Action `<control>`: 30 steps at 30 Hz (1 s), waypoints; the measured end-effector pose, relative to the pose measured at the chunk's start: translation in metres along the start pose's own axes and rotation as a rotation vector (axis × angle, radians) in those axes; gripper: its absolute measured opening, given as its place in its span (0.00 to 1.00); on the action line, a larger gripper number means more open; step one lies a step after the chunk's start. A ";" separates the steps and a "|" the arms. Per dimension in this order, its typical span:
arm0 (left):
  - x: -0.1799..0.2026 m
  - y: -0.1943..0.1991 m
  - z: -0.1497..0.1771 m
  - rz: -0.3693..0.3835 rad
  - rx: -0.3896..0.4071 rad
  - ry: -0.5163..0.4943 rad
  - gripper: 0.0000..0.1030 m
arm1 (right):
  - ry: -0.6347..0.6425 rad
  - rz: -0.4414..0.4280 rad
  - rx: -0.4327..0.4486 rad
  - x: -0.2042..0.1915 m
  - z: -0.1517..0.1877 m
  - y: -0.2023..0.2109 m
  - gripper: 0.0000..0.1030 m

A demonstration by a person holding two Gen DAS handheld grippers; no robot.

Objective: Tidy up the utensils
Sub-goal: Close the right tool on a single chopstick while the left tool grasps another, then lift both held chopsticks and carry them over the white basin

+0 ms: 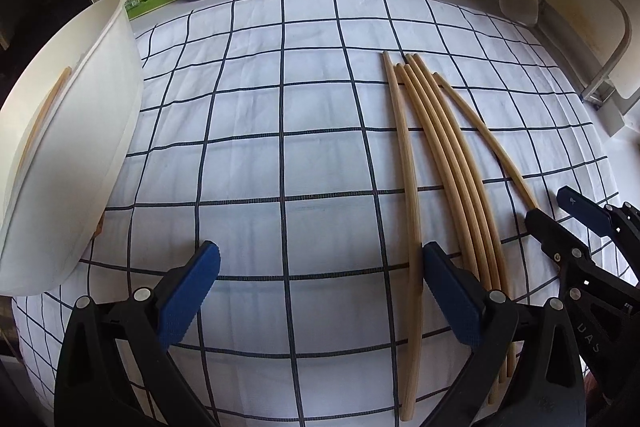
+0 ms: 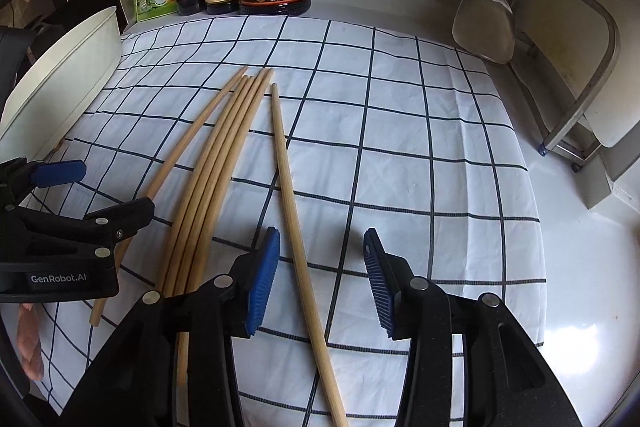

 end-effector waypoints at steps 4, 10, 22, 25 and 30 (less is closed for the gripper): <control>0.000 -0.001 -0.003 0.000 0.013 0.001 0.95 | 0.015 -0.006 0.010 -0.002 -0.005 -0.003 0.40; 0.005 0.000 -0.007 0.013 0.025 -0.021 0.82 | 0.067 -0.038 0.022 -0.018 -0.008 -0.002 0.13; 0.013 0.015 0.000 0.087 -0.020 -0.031 0.07 | -0.106 -0.110 0.026 -0.011 -0.002 0.006 0.06; 0.014 0.023 0.003 0.104 -0.028 -0.042 0.07 | -0.147 -0.113 0.035 -0.009 0.000 0.015 0.06; 0.011 0.047 -0.002 0.142 -0.017 -0.055 0.07 | -0.212 -0.117 0.063 -0.008 -0.004 0.036 0.06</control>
Point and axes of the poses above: each gripper's, at about its wrist camera, not at the fingertips, and y roughly against the way its jaws point, x to its right, z to its underside, the point moved 9 cm from there along -y, roughly the way its jaws point, and after that the axes turned 8 degrees about y, right-handed, at the moved point
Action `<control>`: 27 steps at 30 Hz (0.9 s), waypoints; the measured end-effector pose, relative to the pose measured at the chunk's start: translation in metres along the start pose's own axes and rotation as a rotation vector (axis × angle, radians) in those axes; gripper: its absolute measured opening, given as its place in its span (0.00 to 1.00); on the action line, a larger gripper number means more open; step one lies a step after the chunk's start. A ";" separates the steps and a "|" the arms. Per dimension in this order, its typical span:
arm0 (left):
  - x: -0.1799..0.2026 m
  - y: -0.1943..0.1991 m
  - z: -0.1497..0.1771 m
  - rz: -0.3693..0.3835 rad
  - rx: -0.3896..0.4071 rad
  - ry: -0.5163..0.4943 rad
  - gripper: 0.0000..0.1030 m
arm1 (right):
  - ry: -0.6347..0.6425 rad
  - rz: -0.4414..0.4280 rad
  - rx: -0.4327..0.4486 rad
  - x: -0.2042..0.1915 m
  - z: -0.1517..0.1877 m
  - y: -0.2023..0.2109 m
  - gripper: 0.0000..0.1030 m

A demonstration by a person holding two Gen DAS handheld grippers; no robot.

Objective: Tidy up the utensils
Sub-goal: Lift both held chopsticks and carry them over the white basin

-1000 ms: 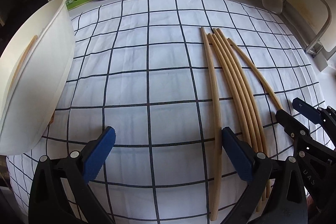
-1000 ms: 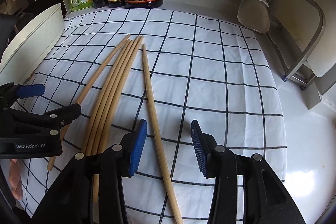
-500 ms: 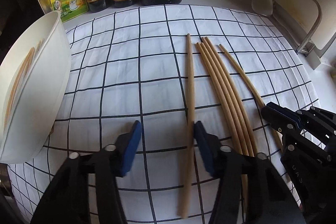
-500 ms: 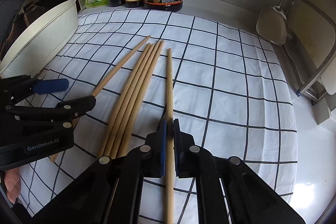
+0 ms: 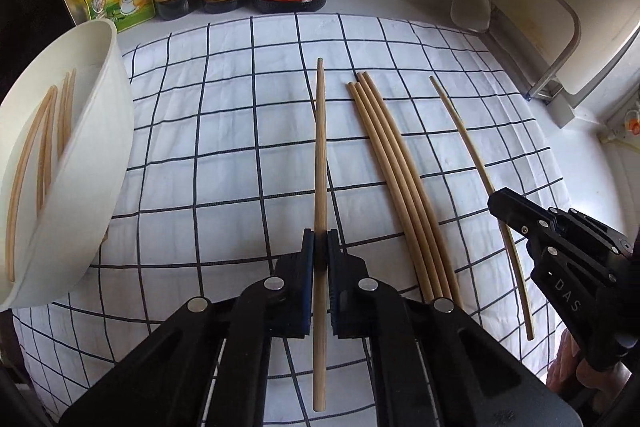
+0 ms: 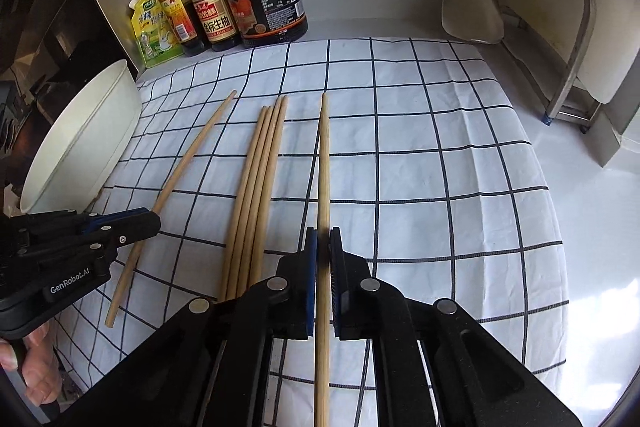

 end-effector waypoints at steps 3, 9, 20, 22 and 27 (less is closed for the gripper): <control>-0.005 0.023 -0.008 0.019 0.026 -0.014 0.07 | -0.030 -0.015 0.027 -0.008 -0.009 0.016 0.06; -0.042 0.076 -0.029 0.032 0.108 -0.005 0.07 | -0.007 -0.065 0.073 -0.057 -0.035 0.038 0.06; -0.181 0.120 -0.050 -0.075 0.156 0.071 0.07 | 0.104 -0.199 0.105 -0.193 -0.101 0.029 0.06; -0.208 0.123 -0.054 -0.092 0.159 0.104 0.07 | 0.142 -0.229 0.095 -0.223 -0.109 0.020 0.06; -0.257 0.117 -0.063 -0.107 0.144 0.148 0.07 | 0.197 -0.286 0.046 -0.285 -0.129 -0.013 0.06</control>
Point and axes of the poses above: each gripper's, at about its wrist camera, not at the fingertips, and y roughly against the way its jaws point, x to its right, z to its underside, the point moved 9 cm from there along -y, roughly the way its jaws point, and after that the axes turned 8 degrees about y, right-handed, at the moved point
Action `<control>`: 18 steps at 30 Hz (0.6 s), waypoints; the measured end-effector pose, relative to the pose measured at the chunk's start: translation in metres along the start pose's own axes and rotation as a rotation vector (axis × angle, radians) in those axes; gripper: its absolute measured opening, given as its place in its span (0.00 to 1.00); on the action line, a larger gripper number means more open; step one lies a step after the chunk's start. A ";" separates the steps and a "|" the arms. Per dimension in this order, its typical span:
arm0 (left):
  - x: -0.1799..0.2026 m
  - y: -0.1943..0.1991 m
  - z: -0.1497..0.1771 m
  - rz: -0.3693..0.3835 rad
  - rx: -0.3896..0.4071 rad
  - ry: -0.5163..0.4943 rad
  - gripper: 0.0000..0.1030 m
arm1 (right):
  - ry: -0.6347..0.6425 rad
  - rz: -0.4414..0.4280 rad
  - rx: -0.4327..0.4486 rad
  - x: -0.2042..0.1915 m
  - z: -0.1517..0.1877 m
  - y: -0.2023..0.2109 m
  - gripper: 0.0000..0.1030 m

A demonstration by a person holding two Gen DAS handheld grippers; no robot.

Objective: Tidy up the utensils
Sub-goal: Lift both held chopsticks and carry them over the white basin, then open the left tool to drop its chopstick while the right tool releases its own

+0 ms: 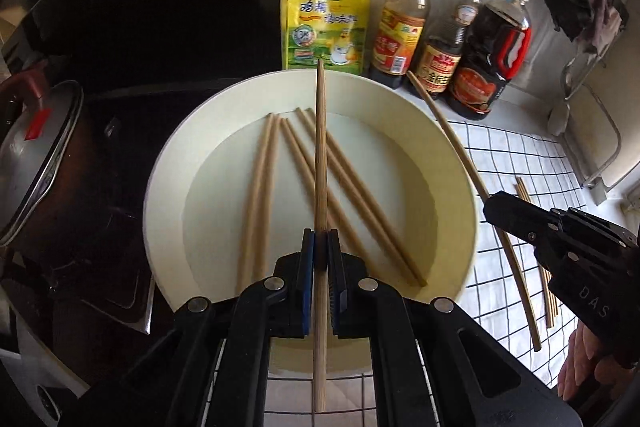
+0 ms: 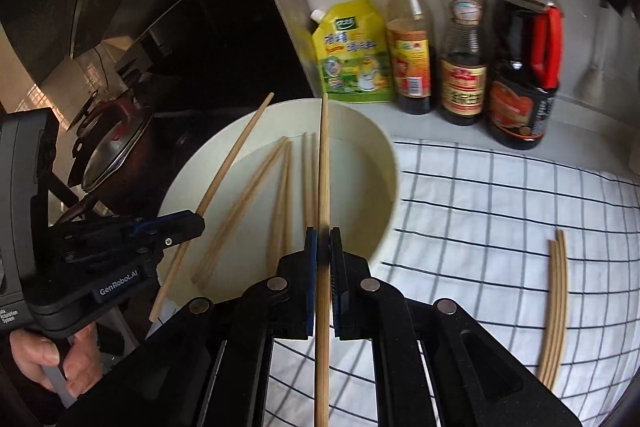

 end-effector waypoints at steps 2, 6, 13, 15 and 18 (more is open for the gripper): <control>-0.015 -0.008 -0.004 -0.002 -0.008 0.007 0.07 | 0.005 -0.004 -0.030 -0.010 -0.008 -0.021 0.06; -0.035 -0.029 -0.009 0.002 -0.040 0.017 0.07 | -0.024 -0.023 -0.071 -0.021 -0.019 -0.054 0.06; -0.046 -0.057 -0.013 0.011 -0.082 0.004 0.07 | -0.084 0.011 -0.142 -0.016 -0.017 -0.093 0.06; -0.048 -0.063 -0.014 0.018 -0.096 0.007 0.07 | -0.094 0.023 -0.159 -0.012 -0.014 -0.097 0.06; -0.048 -0.067 -0.014 0.028 -0.110 0.011 0.07 | -0.103 0.042 -0.164 -0.006 -0.011 -0.098 0.06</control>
Point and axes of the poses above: each gripper's, at about its wrist camera, not at the fingertips, and y roughly against the way its jaws point, x to its right, z to its underside, the point moved 9 cm from there along -y, roughly the way its jaws point, and after that the axes turned 8 degrees about y, right-handed, at the moved point
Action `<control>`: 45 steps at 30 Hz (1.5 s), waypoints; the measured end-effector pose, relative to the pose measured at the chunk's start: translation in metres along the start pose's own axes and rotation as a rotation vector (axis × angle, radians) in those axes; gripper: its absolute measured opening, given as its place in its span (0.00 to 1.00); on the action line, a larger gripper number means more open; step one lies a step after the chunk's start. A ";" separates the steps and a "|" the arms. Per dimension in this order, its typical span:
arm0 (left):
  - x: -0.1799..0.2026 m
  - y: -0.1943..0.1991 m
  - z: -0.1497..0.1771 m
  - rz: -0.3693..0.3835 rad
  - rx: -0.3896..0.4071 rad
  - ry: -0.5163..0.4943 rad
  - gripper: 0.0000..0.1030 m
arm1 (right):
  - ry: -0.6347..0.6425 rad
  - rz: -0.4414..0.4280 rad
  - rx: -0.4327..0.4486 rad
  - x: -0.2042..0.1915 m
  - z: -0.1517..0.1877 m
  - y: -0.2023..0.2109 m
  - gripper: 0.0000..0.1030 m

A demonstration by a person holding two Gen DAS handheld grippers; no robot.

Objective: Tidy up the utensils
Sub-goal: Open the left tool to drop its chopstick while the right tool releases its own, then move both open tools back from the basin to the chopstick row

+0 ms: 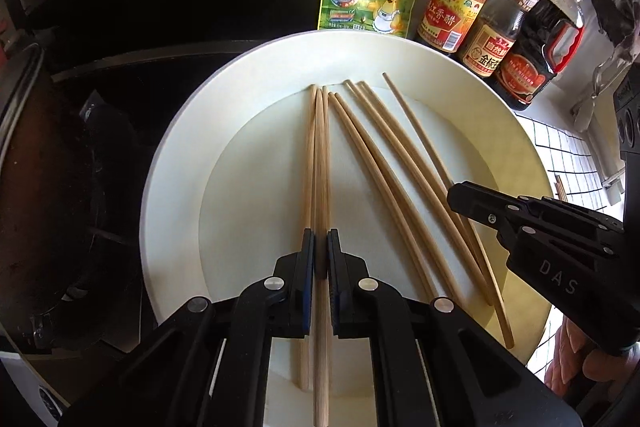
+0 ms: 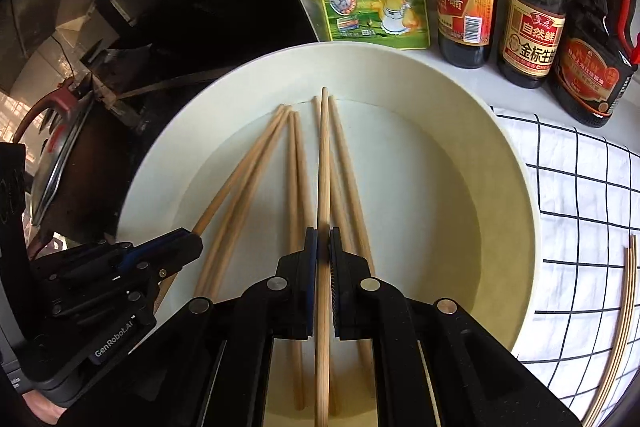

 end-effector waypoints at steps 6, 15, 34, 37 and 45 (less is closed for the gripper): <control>-0.003 0.008 -0.007 -0.019 0.039 0.021 0.73 | -0.009 0.039 0.030 0.010 0.000 0.012 0.18; -0.016 0.034 -0.013 -0.054 0.107 0.049 0.80 | -0.016 0.043 0.061 0.011 0.010 0.032 0.25; 0.026 0.056 0.014 -0.022 0.121 0.025 0.81 | -0.032 0.020 0.113 0.019 0.041 0.083 0.35; 0.040 0.058 0.020 -0.016 0.121 0.012 0.83 | -0.050 0.020 0.126 0.028 0.047 0.095 0.35; 0.076 0.066 0.036 0.003 0.121 -0.004 0.84 | -0.094 0.034 0.145 0.059 0.065 0.123 0.36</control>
Point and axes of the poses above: each gripper's, at about its wrist camera, not at the fingertips, and y roughly against the way its jaws point, x to its right, z to its underside, the point moved 9 cm from there along -y, roughly the way its jaws point, and after that the axes turned 8 degrees about y, right-handed, at the moved point
